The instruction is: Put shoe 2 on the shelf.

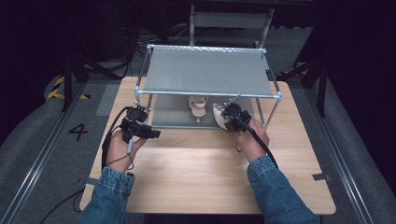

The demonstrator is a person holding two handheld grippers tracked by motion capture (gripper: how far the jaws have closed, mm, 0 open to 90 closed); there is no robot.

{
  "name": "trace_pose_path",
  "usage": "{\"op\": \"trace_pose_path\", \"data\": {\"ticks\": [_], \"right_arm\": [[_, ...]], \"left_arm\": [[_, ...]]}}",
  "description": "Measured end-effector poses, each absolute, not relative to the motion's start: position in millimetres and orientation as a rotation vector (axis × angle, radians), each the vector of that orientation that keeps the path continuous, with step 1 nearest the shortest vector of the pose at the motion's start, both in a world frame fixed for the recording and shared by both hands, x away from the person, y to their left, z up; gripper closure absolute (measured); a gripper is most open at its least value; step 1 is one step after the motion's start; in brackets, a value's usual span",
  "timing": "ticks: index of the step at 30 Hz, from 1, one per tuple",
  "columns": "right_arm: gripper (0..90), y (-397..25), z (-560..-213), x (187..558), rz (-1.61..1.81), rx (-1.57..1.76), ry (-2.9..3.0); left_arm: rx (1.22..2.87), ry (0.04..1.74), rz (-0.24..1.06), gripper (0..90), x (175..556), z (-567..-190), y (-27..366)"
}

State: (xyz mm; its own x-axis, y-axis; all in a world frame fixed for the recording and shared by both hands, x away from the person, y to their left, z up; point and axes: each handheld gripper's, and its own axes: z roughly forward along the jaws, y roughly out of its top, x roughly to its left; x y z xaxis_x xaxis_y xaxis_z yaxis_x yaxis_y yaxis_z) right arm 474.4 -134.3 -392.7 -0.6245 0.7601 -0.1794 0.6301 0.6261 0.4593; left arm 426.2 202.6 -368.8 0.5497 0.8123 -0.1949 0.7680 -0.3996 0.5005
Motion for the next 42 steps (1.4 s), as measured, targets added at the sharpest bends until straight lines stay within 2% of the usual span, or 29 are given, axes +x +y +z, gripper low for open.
{"op": "trace_pose_path", "data": {"ticks": [6,10,12,13,14,17,19,27,33,38,42], "right_arm": [[84.2,-129.1,-400.0,478.7,0.522,1.133,2.461],[80.7,-123.5,-405.5,481.6,0.539,1.139,2.459],[64.9,-119.8,-405.9,481.7,0.552,1.106,2.439],[64.9,-119.8,-405.9,481.7,0.552,1.106,2.439],[60.0,-118.2,-406.0,480.9,0.555,1.091,2.437],[56.1,-119.7,-403.9,479.2,0.583,1.095,2.449],[49.7,-123.3,-397.0,474.2,0.627,1.103,2.445],[45.0,-138.7,-374.8,449.3,0.725,1.071,2.47],[37.1,-170.8,-358.3,415.4,0.798,1.124,2.448],[31.9,-188.9,-358.8,397.0,0.787,1.16,2.431],[31.4,-202.0,-369.9,384.3,0.784,1.204,2.446]], "left_arm": [[2.232,1.28,0.114,51.2,423.9,-366.4,206.4],[2.225,1.278,0.127,51.5,422.2,-365.7,207.5],[2.226,1.279,0.125,51.5,421.7,-366.1,208.1],[2.226,1.279,0.125,51.5,421.7,-366.1,208.1],[2.225,1.282,0.122,51.5,421.4,-366.9,208.6],[2.224,1.286,0.119,51.5,421.4,-367.4,209.5],[2.226,1.29,0.116,51.4,422.3,-368.5,209.6],[2.247,1.287,0.097,51.2,426.2,-372.0,204.4],[2.26,1.28,0.093,51.1,429.6,-373.5,199.4],[2.262,1.279,0.095,51.1,430.2,-372.8,198.4],[2.264,1.279,0.098,51.0,429.3,-373.6,198.4]]}}
